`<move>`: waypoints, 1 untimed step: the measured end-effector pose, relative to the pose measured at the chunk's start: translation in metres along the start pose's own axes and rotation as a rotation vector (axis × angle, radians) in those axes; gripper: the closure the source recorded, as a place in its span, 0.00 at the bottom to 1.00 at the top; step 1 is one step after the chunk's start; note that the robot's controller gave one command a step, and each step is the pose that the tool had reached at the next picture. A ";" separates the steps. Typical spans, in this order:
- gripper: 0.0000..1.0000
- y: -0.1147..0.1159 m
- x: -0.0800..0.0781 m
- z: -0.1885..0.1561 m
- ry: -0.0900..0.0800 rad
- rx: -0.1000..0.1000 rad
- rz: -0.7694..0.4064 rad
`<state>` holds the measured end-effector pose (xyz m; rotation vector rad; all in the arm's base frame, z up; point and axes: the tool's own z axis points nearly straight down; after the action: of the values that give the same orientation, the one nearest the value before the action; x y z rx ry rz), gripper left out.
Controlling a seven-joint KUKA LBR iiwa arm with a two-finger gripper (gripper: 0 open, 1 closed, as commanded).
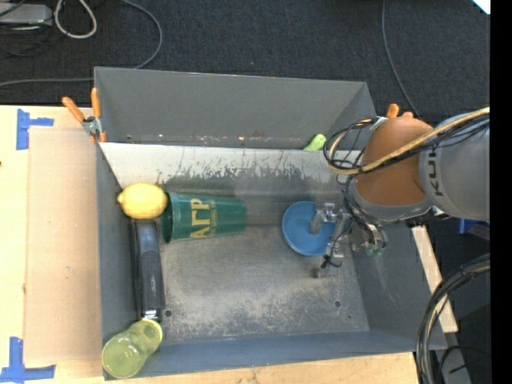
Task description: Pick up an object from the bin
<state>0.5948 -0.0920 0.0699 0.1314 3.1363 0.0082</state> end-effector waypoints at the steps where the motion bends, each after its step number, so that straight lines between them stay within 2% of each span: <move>1: 1.00 -0.001 0.002 0.000 0.001 -0.001 0.034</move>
Offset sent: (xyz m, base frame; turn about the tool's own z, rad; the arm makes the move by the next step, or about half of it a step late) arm 0.0000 0.0000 0.0000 0.0000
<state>0.5923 -0.0926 0.0697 0.1843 3.1350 0.0104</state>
